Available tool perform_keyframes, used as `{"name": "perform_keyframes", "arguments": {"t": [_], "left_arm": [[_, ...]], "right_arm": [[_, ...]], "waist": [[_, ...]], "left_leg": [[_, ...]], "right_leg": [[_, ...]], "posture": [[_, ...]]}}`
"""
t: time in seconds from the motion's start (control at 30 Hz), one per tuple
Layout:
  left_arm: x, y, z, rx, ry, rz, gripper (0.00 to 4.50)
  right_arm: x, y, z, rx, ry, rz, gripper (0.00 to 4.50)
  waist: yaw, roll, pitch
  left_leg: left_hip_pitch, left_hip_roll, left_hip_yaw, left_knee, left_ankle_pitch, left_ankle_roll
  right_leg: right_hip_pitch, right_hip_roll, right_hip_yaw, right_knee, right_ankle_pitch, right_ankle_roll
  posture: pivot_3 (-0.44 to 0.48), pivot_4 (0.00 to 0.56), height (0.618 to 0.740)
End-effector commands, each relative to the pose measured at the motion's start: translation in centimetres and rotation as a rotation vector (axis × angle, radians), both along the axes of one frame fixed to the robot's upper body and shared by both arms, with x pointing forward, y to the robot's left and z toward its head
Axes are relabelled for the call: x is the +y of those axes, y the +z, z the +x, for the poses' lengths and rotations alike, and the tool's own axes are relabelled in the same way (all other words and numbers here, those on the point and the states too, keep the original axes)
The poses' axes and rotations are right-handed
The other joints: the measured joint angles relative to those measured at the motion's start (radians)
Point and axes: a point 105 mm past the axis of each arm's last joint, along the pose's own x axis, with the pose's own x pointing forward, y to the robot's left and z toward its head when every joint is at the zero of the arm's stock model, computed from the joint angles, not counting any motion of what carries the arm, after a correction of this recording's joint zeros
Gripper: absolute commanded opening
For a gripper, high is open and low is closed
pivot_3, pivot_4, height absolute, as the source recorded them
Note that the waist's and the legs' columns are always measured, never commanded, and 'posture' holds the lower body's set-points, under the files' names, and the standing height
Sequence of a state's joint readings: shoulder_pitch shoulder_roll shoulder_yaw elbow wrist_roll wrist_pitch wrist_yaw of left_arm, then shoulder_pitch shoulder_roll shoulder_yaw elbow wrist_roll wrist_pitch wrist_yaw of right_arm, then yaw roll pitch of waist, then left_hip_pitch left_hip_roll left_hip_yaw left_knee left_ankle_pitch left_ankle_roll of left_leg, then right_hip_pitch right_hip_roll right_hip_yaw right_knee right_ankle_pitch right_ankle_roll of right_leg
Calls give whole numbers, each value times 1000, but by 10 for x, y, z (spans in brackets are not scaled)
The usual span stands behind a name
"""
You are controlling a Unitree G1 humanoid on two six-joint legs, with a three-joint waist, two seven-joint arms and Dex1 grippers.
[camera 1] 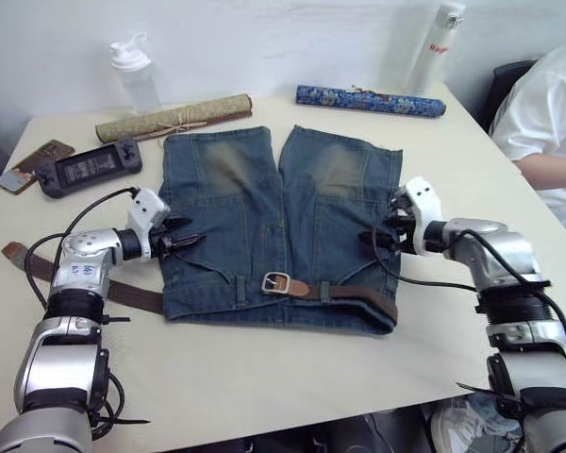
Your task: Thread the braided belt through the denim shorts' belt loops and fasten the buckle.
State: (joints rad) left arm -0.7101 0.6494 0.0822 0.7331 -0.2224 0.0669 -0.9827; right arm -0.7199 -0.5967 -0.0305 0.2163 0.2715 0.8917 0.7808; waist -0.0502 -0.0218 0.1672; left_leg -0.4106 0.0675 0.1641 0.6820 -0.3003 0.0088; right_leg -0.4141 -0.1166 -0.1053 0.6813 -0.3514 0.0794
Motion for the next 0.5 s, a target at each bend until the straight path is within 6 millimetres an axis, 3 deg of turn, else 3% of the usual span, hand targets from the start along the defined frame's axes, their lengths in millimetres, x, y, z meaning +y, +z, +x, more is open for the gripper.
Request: {"name": "perform_keyframes", "arguments": {"t": [0.03,0.13,0.23,0.33,0.5], "left_arm": [[0,68,-18,-153,-23,-158,3143],[9,95,-38,-190,33,-269,3143],[37,106,-53,-184,188,-432,3143],[74,91,-75,-118,347,-556,3143],[109,67,-106,-13,486,-655,3143]], "right_arm": [[6,53,-27,-120,71,100,4432],[21,72,-54,-186,165,154,4432],[43,91,-80,-312,281,223,4432],[58,90,-93,-378,301,206,4432],[73,84,-105,-372,322,216,4432]], "waist": [[1,0,3],[-2,0,3],[-2,0,3],[-5,0,3],[2,-3,4]], "left_leg": [[-1,0,-1,0,0,0],[-1,1,-3,-1,0,0],[2,1,-4,-4,0,0],[4,1,-3,-7,0,-1],[5,0,-3,-11,1,-2]], "right_leg": [[0,0,0,-1,0,0],[1,0,2,-3,0,0],[4,0,2,-8,0,0],[5,0,4,-10,0,0],[5,0,4,-14,0,0]], "posture": [[0,150,717],[0,150,717],[0,150,717],[0,150,717],[0,150,717]]}}
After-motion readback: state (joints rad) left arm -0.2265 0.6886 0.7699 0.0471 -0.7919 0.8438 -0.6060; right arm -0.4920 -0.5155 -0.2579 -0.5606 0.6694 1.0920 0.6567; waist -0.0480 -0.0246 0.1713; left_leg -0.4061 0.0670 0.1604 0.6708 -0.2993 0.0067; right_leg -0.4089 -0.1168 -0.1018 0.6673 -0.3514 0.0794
